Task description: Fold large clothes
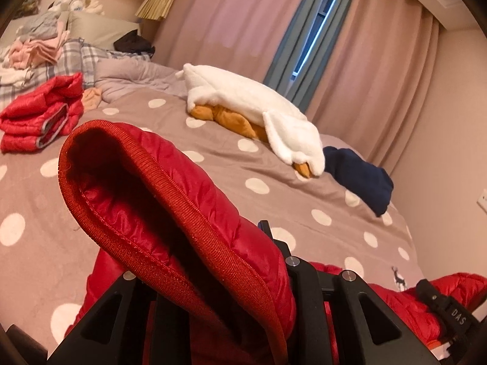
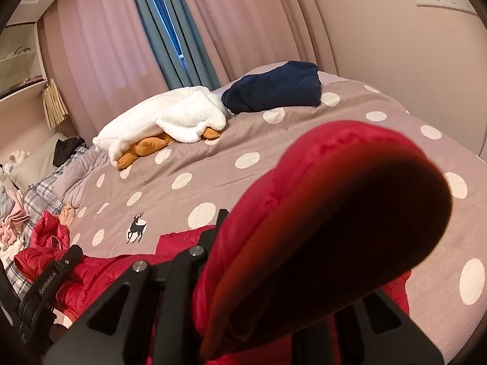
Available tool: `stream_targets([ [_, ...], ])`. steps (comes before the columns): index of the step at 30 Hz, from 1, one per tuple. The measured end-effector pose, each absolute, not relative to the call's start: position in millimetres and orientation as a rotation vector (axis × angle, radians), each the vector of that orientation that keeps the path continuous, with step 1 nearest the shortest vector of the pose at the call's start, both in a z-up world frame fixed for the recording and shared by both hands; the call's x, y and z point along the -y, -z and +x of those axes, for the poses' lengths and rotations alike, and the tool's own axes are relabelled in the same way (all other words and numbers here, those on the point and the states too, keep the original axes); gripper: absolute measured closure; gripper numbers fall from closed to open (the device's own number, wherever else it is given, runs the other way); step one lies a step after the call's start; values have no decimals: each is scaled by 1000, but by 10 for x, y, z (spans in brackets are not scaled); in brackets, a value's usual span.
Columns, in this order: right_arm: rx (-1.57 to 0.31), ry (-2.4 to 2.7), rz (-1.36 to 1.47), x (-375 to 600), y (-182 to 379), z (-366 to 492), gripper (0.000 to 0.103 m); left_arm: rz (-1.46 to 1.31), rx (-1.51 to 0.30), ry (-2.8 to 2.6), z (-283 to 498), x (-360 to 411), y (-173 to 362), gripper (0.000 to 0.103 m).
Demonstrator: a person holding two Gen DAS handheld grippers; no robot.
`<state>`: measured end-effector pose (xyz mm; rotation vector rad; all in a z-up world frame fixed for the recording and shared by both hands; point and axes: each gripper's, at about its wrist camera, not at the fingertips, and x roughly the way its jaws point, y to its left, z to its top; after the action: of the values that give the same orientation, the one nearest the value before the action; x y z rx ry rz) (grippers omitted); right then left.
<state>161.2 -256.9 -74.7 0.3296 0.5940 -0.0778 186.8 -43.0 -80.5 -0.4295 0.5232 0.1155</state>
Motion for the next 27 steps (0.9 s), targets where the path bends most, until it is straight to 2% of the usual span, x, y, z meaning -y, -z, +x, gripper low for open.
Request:
stream_targets([
  [23,-630,112,294,2540,880,1734,80,-452,-566,-141,1956,403,940,82],
  [24,-631,113,296,2547,885,1736,80,-456,-571,-142,1959,398,945,81],
  [26,-633,113,305,2560,898,1738,76,-462,-581,-153,1963,380,947,66],
  [27,-634,113,308,2563,900,1739,74,-463,-574,-158,1951,374,942,62],
])
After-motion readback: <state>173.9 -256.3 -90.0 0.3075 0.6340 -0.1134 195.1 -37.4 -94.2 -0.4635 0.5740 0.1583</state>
